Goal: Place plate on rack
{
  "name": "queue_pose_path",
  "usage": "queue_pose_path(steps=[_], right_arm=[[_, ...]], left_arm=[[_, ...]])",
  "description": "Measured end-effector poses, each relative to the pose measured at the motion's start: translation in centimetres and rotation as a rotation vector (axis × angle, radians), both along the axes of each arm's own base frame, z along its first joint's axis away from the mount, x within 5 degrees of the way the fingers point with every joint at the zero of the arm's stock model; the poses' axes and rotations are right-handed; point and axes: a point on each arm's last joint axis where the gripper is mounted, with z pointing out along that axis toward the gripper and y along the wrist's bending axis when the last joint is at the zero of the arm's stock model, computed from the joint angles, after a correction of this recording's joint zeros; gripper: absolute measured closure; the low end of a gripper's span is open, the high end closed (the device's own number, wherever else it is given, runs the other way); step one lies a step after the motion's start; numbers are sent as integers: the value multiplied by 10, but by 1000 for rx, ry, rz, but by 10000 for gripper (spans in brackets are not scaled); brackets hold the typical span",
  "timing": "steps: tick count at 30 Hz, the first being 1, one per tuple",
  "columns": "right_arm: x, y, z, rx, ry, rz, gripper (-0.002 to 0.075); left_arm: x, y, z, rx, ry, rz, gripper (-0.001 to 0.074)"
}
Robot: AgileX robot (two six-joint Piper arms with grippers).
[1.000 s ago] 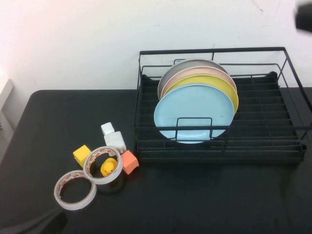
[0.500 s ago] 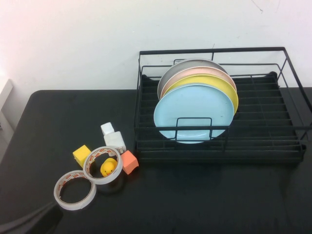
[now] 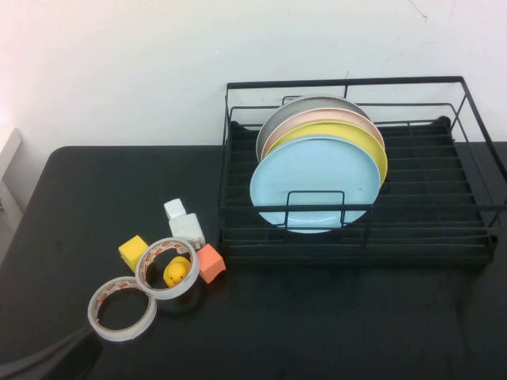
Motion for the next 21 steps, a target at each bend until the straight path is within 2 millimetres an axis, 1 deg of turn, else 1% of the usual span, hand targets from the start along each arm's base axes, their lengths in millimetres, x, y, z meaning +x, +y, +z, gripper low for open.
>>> queue_pose_path(steps=[4, 7, 9, 11, 15, 18, 21], right_arm=[[10, -19, -18, 3, -107, -250, 728], [8, -32, -26, 19, -186, -390, 728], [8, -39, -33, 34, -208, -464, 728], [9, -44, -39, 53, -212, -522, 728], [12, -49, -56, 120, -153, -592, 728], [10, -56, -76, 154, -115, -659, 728], [5, -59, -96, 198, -74, -690, 728]], left_arm=[[0, 0, 0, 0, 0, 0, 737], [0, 0, 0, -1, 0, -4, 737], [0, 0, 0, -1, 0, -4, 737], [0, 0, 0, -1, 0, -4, 737], [0, 0, 0, -1, 0, -4, 737], [0, 0, 0, -1, 0, -4, 737], [0, 0, 0, -1, 0, -5, 737]])
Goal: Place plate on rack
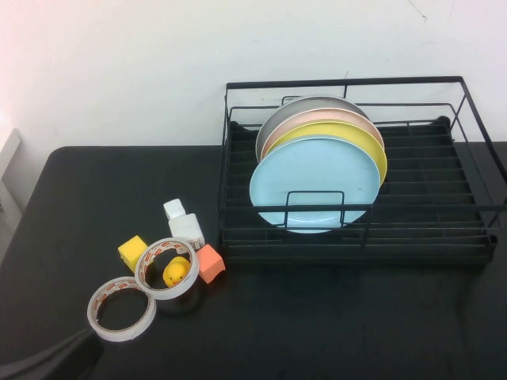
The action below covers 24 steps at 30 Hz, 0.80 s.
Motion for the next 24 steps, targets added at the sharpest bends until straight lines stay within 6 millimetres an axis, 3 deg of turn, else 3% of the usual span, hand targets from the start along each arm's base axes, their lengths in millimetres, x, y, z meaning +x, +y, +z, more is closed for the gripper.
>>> queue_pose_path(steps=[6, 11, 16, 24], right_arm=[[-11, -7, -36, 79, -3, -68, 728], [-19, -6, -45, 164, 23, -113, 728], [-25, -8, -71, 260, 286, -199, 728], [-26, -6, -73, 283, 327, -160, 728]], left_arm=[[0, 0, 0, 0, 0, 0, 737], [0, 0, 0, -1, 0, -5, 737], [-1, -1, 0, -2, -1, -12, 737], [-1, -1, 0, -3, -2, -18, 737]])
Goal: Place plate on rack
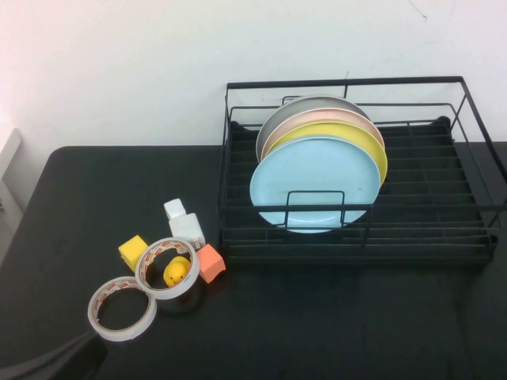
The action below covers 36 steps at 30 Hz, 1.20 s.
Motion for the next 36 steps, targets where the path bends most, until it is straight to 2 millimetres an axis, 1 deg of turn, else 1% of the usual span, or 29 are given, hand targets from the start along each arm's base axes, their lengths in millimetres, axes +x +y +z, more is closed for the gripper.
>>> queue_pose_path(steps=[5, 12, 20, 36], right_arm=[[0, -1, 0, 30, -1, -1, 728], [0, -6, 0, 137, -6, -92, 728], [0, -6, 0, 42, 0, -68, 728], [-1, -7, 0, 31, 4, -67, 728]], left_arm=[[0, 0, 0, -1, 0, -4, 737], [0, 0, 0, -1, 0, -5, 737], [0, 0, 0, -1, 0, -5, 737], [0, 0, 0, -1, 0, -5, 738]])
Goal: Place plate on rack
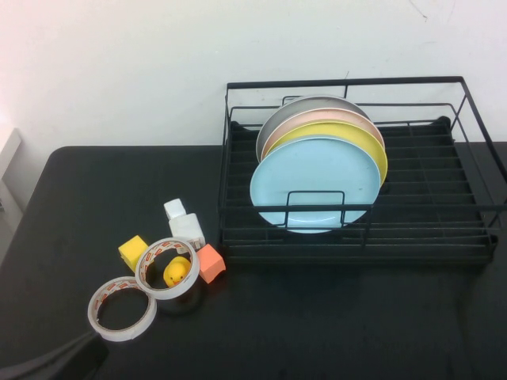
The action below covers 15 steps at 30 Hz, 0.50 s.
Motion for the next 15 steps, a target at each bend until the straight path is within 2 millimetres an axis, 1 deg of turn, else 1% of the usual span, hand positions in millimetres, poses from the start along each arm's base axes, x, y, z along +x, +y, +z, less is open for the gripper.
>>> queue_pose_path(steps=[11, 15], right_arm=[[0, 0, 0, -2, 0, 0, 728], [0, 0, 0, -4, 0, 0, 728]], left_arm=[[0, 0, 0, 0, 0, 0, 738], [4, 7, -1, 55, -17, 87, 738]])
